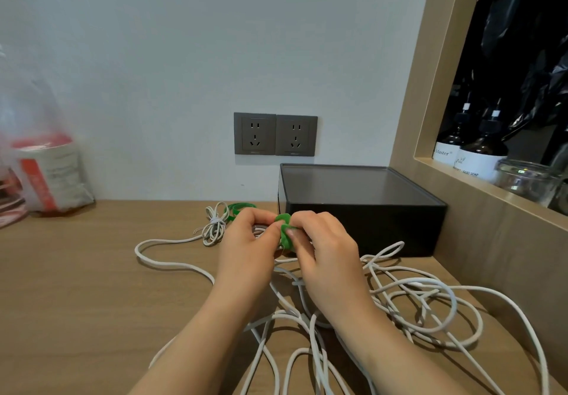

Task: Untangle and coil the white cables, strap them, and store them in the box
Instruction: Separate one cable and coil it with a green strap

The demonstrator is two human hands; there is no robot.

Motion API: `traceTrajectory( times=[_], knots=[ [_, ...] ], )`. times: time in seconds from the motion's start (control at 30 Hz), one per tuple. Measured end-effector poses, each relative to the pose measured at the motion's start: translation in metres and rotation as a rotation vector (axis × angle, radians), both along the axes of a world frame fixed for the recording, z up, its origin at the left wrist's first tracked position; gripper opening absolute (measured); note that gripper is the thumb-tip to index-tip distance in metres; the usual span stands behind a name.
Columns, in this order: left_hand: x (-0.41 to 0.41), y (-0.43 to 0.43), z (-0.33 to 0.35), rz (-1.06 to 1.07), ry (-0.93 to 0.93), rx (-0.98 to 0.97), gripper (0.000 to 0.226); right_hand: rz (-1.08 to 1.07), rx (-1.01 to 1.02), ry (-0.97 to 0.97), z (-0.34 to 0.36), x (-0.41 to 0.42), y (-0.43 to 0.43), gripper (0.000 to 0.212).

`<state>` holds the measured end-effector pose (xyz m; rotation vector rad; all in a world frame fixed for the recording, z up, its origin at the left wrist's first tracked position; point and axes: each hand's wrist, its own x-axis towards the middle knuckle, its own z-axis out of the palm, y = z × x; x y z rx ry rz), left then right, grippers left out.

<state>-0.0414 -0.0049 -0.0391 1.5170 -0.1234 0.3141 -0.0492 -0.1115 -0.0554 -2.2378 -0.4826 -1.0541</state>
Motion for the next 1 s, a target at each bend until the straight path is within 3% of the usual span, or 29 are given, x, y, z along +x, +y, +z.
traceTrajectory(
  times=[0.17,0.27,0.4,0.63,0.77,1.0],
  knots=[
    [0.003,0.004,0.002,-0.106,0.054,-0.007,0.02,0.019,0.025,0.05,0.004,-0.004,-0.001,0.023],
    [0.003,0.007,0.003,-0.173,0.058,0.054,0.019,0.049,0.039,0.126,0.008,-0.007,-0.007,0.008],
    [0.0,0.008,0.004,-0.19,0.015,0.166,0.021,0.095,0.081,0.255,0.012,-0.009,-0.015,0.015],
    [-0.004,0.013,0.008,-0.242,-0.037,0.321,0.013,0.117,0.155,0.315,0.014,-0.01,-0.019,0.004],
    [-0.006,0.017,0.008,-0.265,-0.099,0.466,0.023,0.169,0.233,0.333,0.018,-0.013,-0.021,0.01],
    [-0.004,0.018,0.008,-0.246,-0.118,0.456,0.021,0.206,0.411,0.468,0.021,-0.012,-0.022,0.019]
  ],
)
